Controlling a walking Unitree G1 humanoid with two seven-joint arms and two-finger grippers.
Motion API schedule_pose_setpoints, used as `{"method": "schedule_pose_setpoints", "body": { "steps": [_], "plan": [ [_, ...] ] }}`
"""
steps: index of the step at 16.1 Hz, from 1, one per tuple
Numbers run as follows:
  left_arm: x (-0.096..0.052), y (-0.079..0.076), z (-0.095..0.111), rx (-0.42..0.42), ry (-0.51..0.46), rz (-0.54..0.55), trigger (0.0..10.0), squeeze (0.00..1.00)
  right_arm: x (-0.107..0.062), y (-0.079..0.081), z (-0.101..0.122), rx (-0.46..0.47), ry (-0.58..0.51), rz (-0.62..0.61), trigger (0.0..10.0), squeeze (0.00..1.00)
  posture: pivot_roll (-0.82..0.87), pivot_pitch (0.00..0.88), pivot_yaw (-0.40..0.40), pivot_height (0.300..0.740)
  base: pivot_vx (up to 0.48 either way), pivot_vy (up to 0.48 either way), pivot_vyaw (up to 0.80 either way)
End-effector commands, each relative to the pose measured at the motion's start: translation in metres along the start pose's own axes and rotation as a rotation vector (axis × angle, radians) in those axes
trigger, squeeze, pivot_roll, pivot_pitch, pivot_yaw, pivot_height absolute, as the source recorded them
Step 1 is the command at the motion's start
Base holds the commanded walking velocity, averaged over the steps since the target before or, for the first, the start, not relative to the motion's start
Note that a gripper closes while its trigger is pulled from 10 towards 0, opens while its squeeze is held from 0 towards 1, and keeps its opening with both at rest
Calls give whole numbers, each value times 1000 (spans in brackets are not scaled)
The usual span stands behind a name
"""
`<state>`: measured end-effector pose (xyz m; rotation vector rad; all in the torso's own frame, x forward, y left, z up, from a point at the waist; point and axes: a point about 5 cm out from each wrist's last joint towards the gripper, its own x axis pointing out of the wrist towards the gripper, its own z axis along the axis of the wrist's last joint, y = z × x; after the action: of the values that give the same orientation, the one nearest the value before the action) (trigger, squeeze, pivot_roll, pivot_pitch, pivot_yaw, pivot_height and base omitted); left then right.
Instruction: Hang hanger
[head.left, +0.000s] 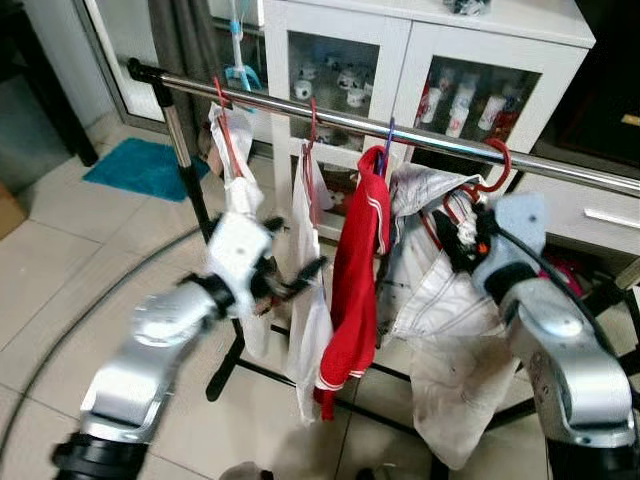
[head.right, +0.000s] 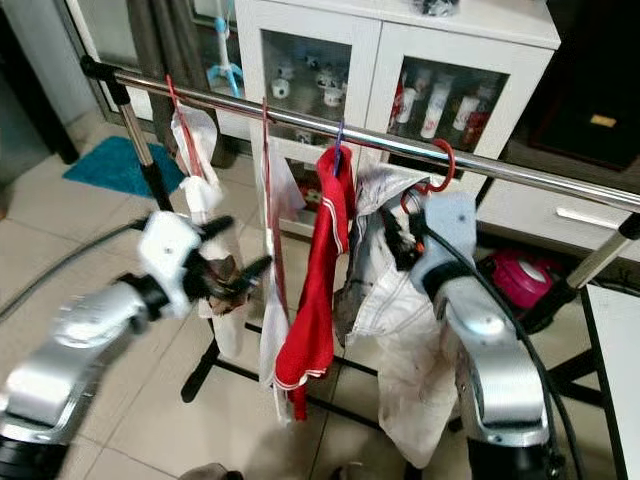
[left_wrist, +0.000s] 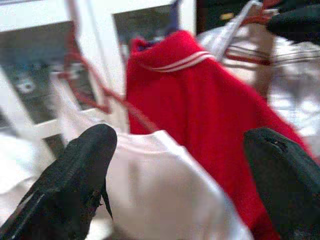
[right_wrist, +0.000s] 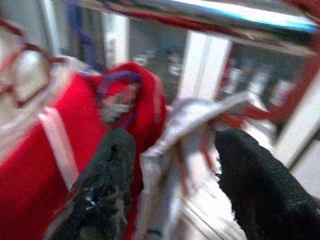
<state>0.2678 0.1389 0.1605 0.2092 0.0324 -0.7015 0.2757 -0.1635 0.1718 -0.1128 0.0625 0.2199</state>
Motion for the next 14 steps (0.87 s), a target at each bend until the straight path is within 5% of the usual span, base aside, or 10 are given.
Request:
{"method": "schedule_pose_setpoints", "body": {
  "steps": [1,3,4,6,7,8,14],
  "plan": [
    [-2,2,0,11,-5,4,10000,1000,3,10,1,-29,24,49,10000,1000,5,5,-29,740,0,0,0],
    [-2,0,1,24,-13,-11,10000,941,7,7,-4,-58,74,-64,10000,1000,13,0,-31,740,0,0,0],
    [-2,-2,2,24,-20,-28,10000,745,7,3,-6,-62,101,-111,10000,1000,13,0,-30,740,0,0,0],
    [-1,-5,3,22,-25,-49,10000,514,4,-5,-10,-72,141,-163,10000,984,7,0,-25,740,0,0,0],
    [0,-6,2,25,-26,-59,10000,494,3,-10,-12,-97,161,-184,10000,271,3,0,-23,740,0,0,0],
    [1,-7,3,26,-30,-65,10000,471,4,-12,-11,-100,159,-192,10000,0,3,0,-23,740,0,0,0],
    [1,-9,1,32,-23,-73,10000,102,6,-7,0,-61,128,-153,10000,0,2,0,-27,740,0,0,0]
  ]
}}
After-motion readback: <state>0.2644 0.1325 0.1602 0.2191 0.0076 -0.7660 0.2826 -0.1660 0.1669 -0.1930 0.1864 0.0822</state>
